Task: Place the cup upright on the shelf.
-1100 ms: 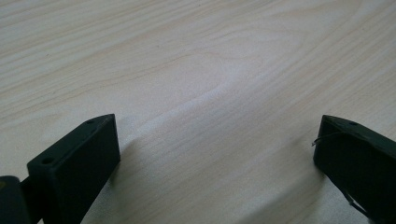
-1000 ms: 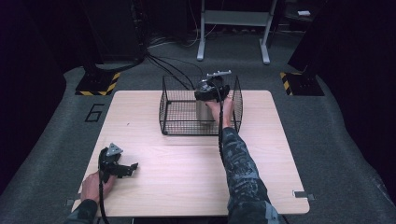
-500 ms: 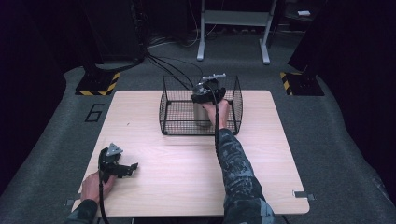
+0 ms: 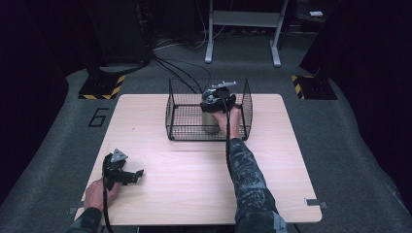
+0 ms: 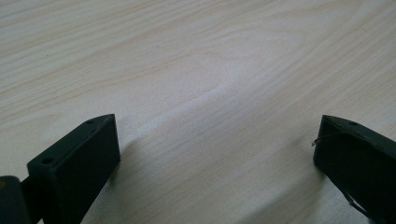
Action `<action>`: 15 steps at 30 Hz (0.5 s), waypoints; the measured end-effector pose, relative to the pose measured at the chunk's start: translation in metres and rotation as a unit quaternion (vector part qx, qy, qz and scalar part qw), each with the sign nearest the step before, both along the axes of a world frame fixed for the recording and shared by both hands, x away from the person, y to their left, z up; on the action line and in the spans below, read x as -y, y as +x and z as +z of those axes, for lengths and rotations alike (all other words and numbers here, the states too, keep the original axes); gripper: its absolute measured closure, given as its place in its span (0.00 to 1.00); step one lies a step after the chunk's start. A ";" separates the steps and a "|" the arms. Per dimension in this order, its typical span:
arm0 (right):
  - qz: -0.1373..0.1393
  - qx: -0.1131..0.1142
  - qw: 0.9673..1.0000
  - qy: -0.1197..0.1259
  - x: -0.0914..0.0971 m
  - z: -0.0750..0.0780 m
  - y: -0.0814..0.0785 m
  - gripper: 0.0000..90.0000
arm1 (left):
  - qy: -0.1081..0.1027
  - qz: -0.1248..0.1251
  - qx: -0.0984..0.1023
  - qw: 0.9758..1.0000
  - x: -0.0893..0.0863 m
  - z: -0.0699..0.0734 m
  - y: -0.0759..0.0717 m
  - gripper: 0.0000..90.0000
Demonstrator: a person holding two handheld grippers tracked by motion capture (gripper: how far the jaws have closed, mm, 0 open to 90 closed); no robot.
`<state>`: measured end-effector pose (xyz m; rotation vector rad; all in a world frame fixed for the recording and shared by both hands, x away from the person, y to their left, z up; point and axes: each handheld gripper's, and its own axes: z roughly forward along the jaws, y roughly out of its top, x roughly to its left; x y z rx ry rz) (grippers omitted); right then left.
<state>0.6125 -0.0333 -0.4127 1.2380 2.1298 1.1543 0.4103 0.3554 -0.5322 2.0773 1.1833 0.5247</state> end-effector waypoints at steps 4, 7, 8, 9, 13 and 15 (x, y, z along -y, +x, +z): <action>0.004 0.002 1.000 -0.012 -0.002 0.001 -0.004 0.04 | 0.000 0.000 0.000 1.000 0.000 0.000 0.000 0.00; 0.004 0.003 1.000 -0.016 -0.003 0.001 -0.005 0.04 | 0.000 0.001 -0.001 1.000 0.000 0.000 0.000 0.00; 0.004 0.003 1.000 -0.016 -0.003 0.001 -0.005 0.04 | 0.000 0.000 -0.001 1.000 0.000 0.000 0.000 0.00; 0.007 0.006 1.000 -0.014 -0.002 0.001 -0.004 0.04 | 0.000 0.000 -0.001 1.000 0.000 0.000 0.000 0.00; 0.005 0.004 1.000 -0.013 -0.002 0.001 -0.005 0.04 | -0.001 0.001 -0.001 1.000 0.000 0.000 0.000 0.00; 0.006 0.000 1.000 -0.015 -0.002 0.002 -0.005 0.03 | -0.001 0.001 -0.001 1.000 0.000 0.000 0.000 0.00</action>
